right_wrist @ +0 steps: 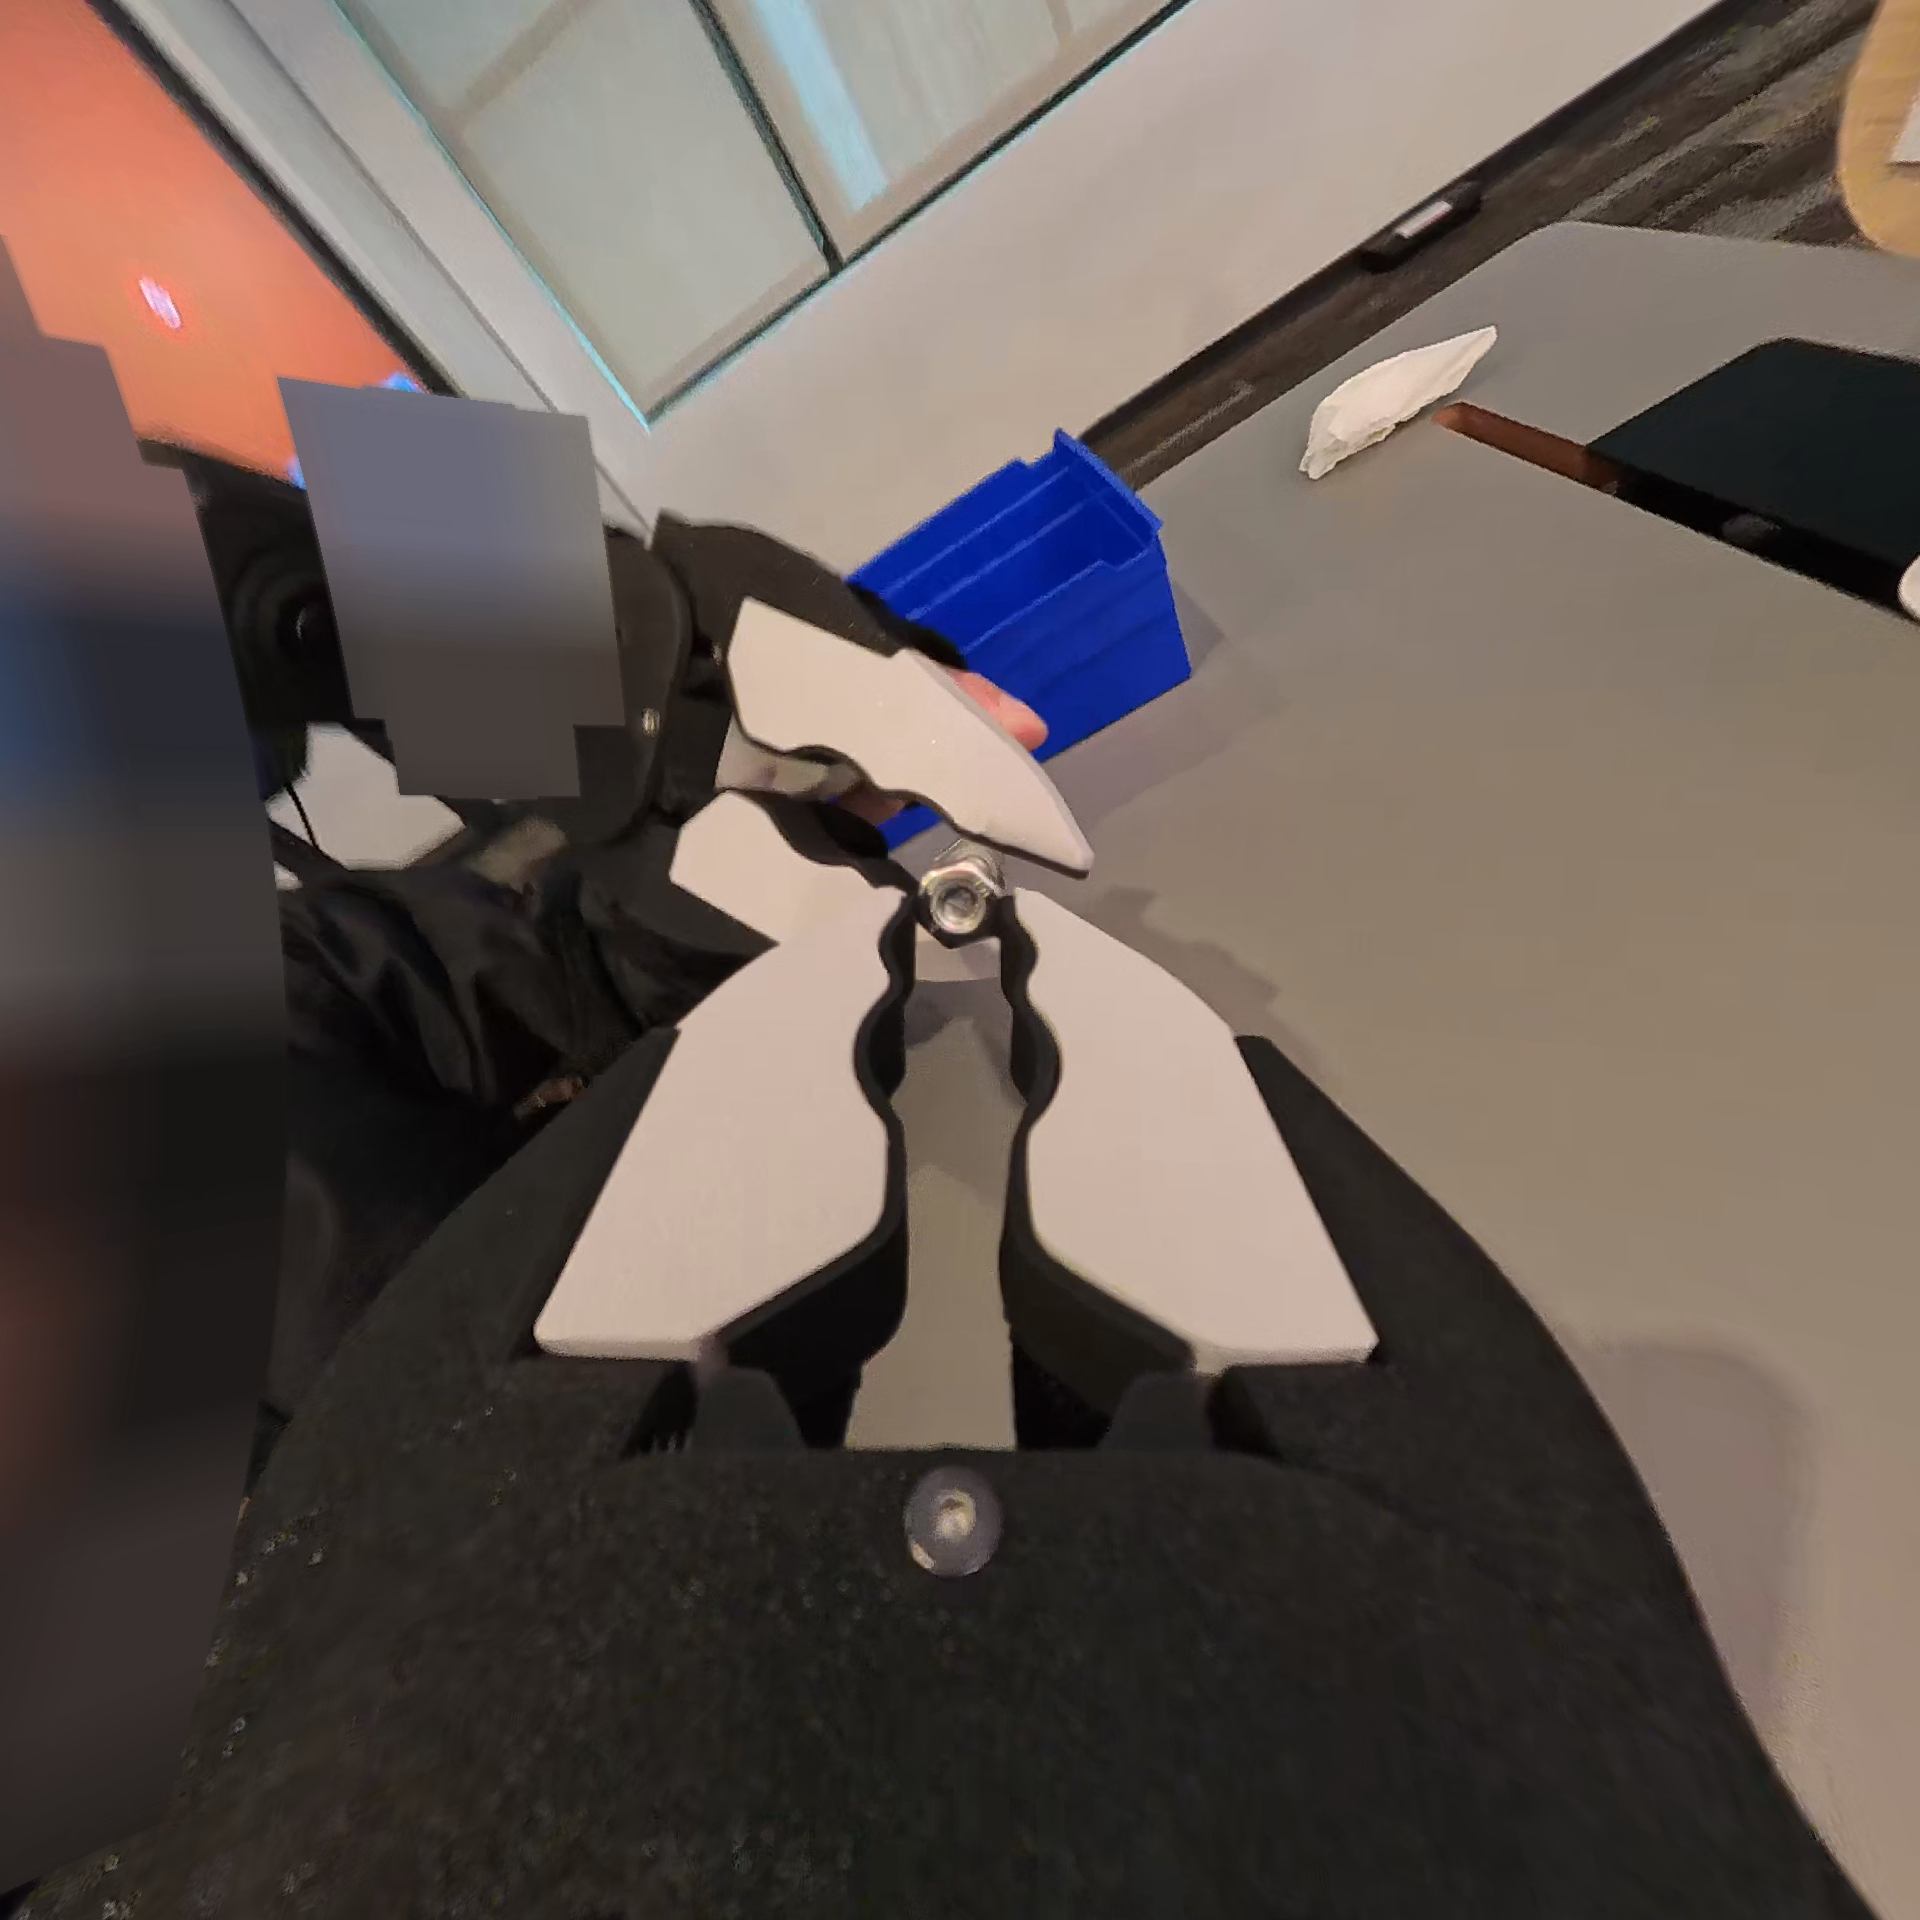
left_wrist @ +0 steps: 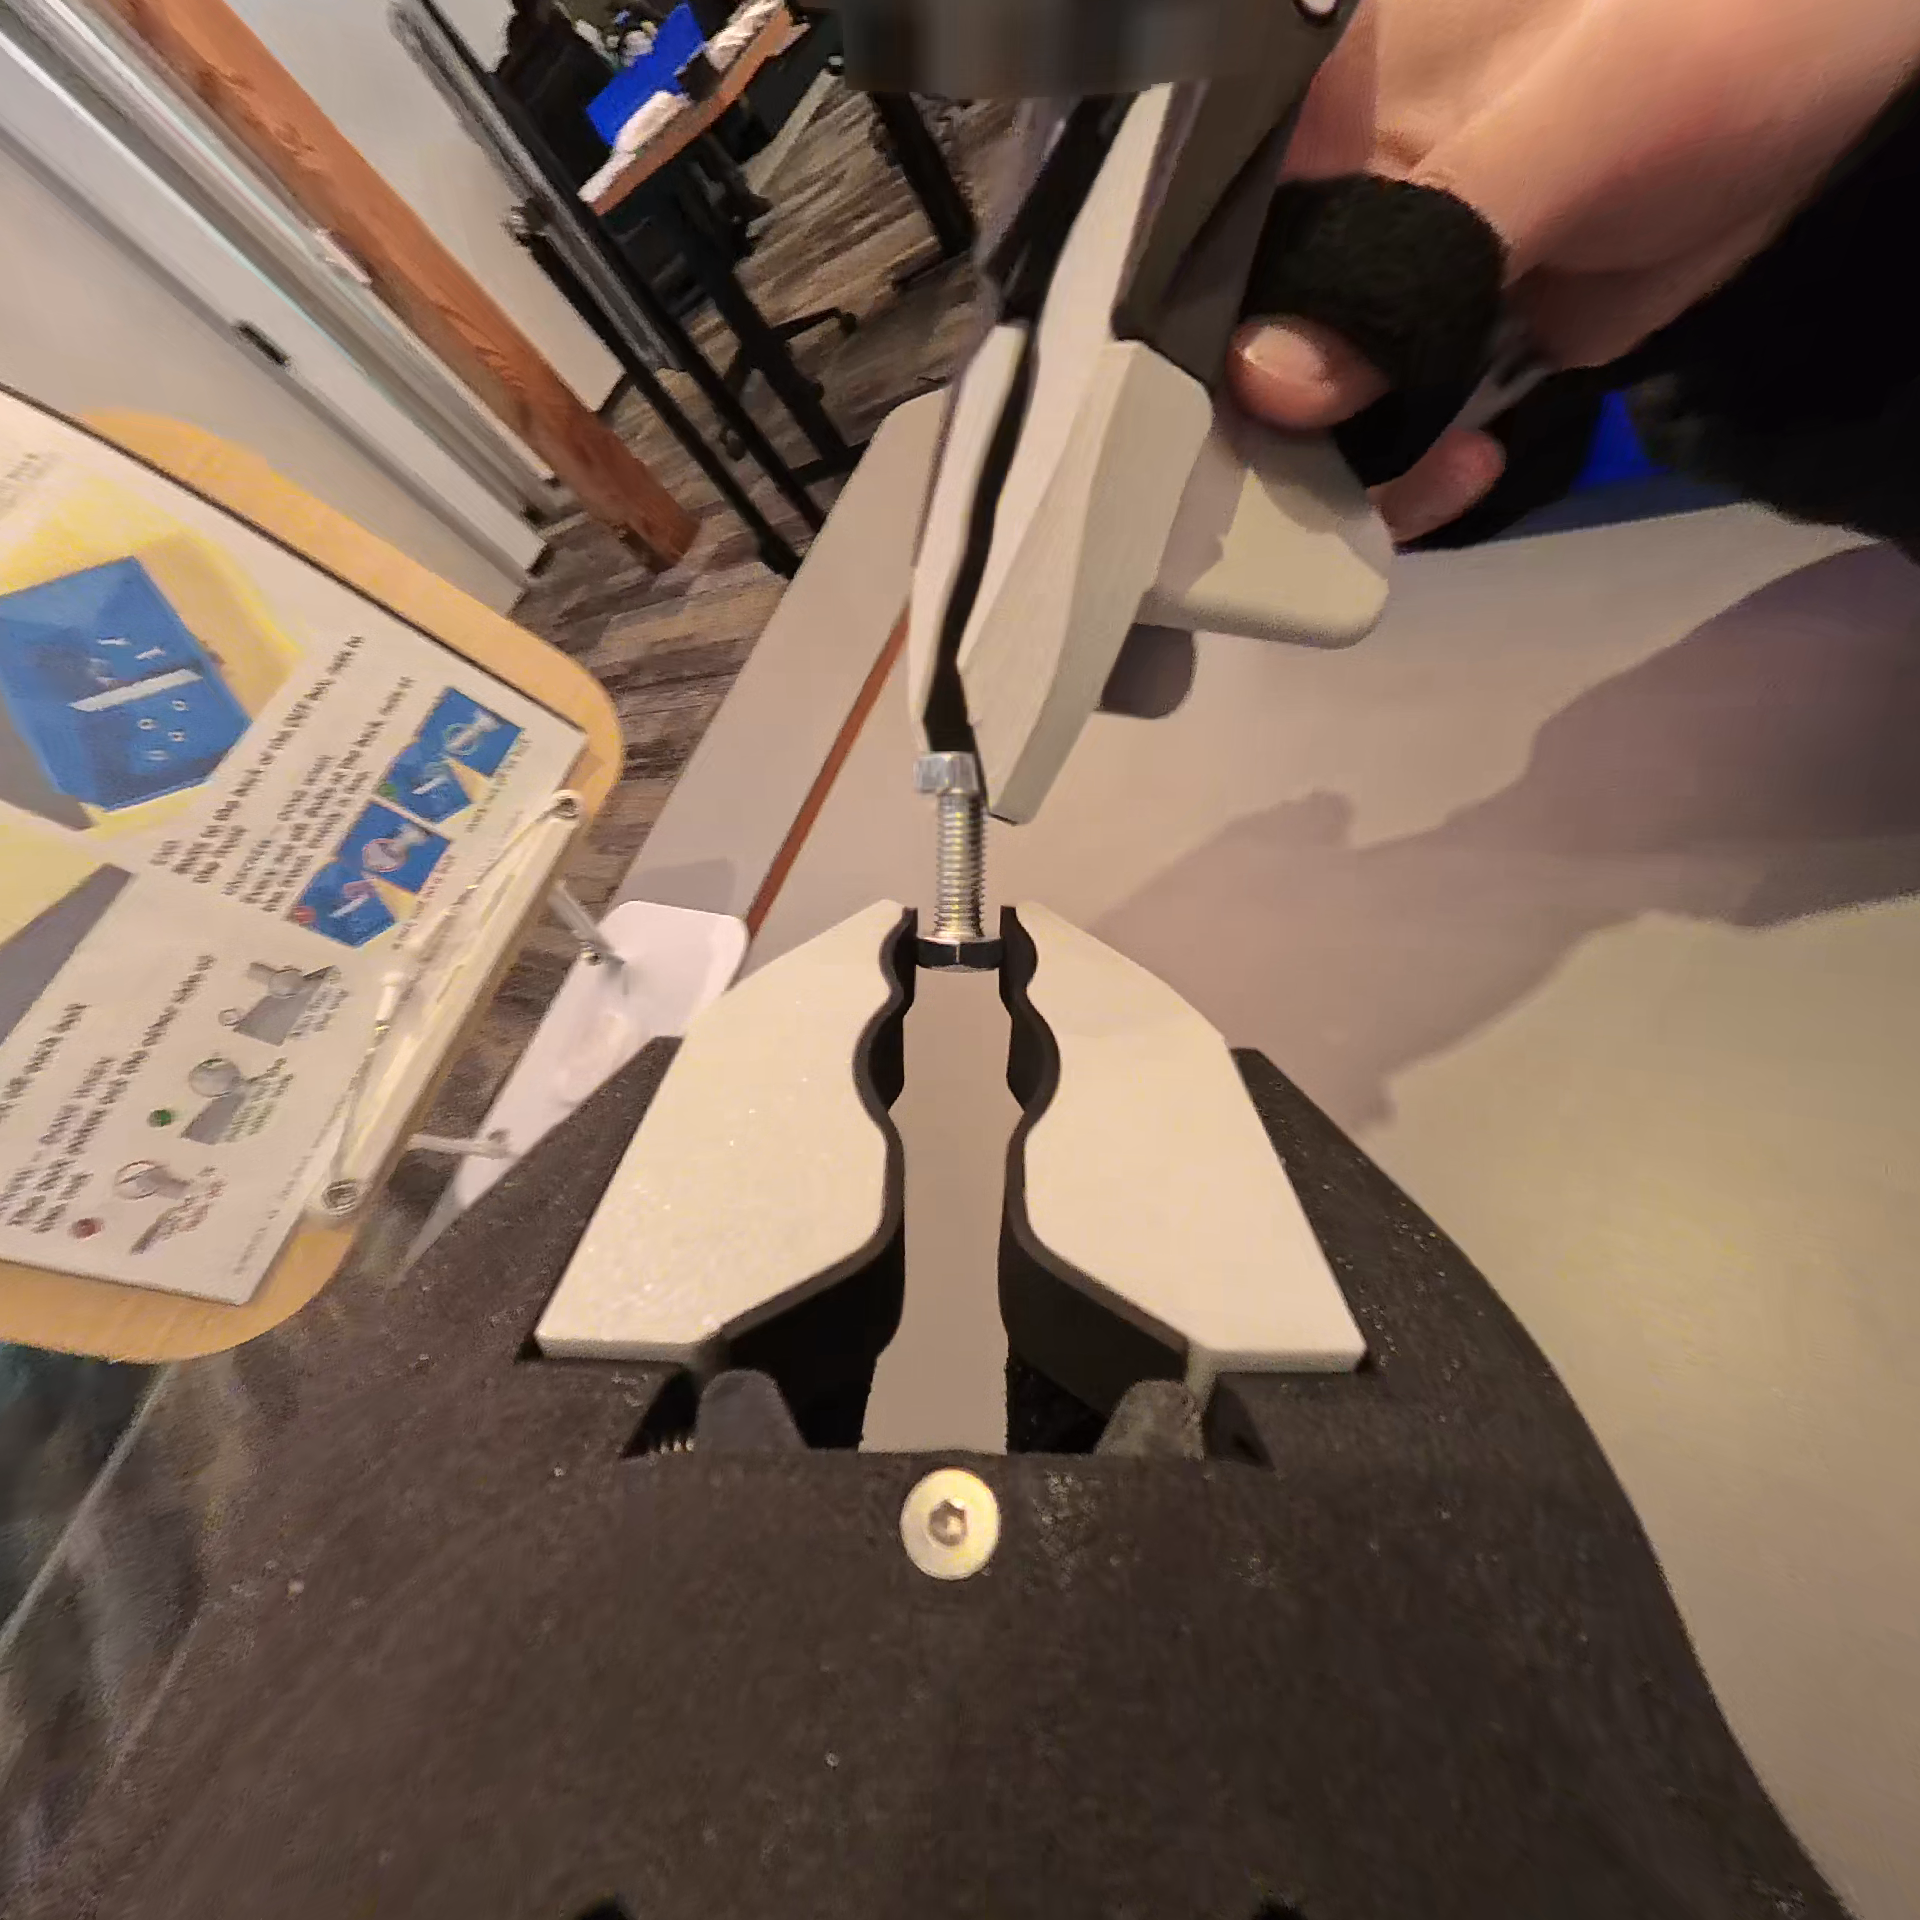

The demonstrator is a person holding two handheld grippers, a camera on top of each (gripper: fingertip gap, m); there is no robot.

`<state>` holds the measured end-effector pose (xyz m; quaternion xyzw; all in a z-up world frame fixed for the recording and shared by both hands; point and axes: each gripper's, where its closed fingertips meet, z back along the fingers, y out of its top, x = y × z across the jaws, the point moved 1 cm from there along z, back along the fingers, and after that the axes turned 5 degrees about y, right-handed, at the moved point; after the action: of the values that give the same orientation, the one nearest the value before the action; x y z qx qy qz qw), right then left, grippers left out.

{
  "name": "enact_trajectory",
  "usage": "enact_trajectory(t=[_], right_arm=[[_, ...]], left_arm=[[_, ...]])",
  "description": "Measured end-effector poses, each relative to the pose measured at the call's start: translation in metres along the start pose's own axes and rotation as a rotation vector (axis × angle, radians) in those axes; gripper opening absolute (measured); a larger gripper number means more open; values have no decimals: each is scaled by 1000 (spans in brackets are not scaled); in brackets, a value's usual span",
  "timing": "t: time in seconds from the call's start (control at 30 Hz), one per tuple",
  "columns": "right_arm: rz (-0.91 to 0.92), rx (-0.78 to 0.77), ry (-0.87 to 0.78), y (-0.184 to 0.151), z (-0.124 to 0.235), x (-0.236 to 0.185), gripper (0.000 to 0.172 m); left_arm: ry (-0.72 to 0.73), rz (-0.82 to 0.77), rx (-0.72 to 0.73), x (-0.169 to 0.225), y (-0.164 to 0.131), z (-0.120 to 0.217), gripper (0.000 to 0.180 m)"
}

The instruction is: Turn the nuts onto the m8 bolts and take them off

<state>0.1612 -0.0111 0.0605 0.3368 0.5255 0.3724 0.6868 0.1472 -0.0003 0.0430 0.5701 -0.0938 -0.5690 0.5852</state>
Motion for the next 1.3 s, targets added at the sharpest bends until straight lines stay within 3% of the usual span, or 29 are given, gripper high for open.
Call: enact_trajectory(t=[0.1, 0.23, 0.4, 0.73, 0.87, 0.97, 1.03, 1.13, 1.23, 1.3], right_arm=[[210, -106, 27, -7, 0, -12, 14], [648, -194, 121, -23, -4, -41, 14], [897, -197, 182, -33, -5, -60, 14], [1093, -202, 109, -35, -5, -64, 14], [1032, -161, 65, -27, -5, -59, 15], [962, -148, 12, -21, -6, -50, 39], [898, -110, 0, -14, -4, -49, 39], [656, -33, -44, 5, 3, -42, 38], [276, 22, -116, 12, 12, -20, 40], [63, 75, -42, 12, 13, -16, 47]], left_arm=[[-165, 80, 32, 14, 4, 8, 15], [-533, 230, 87, 45, 12, 34, 15], [-784, 337, 117, 64, 18, 50, 15], [-860, 371, 139, 67, 20, 55, 15], [-773, 365, 146, 58, 21, 50, 15], [-713, 353, 161, 52, 22, 46, 15], [-635, 354, 164, 43, 23, 40, 15], [-416, 275, 133, 23, 15, 27, 15], [-193, 157, 79, 5, 7, 15, 15], [-101, 80, 48, 2, 4, 9, 15]])
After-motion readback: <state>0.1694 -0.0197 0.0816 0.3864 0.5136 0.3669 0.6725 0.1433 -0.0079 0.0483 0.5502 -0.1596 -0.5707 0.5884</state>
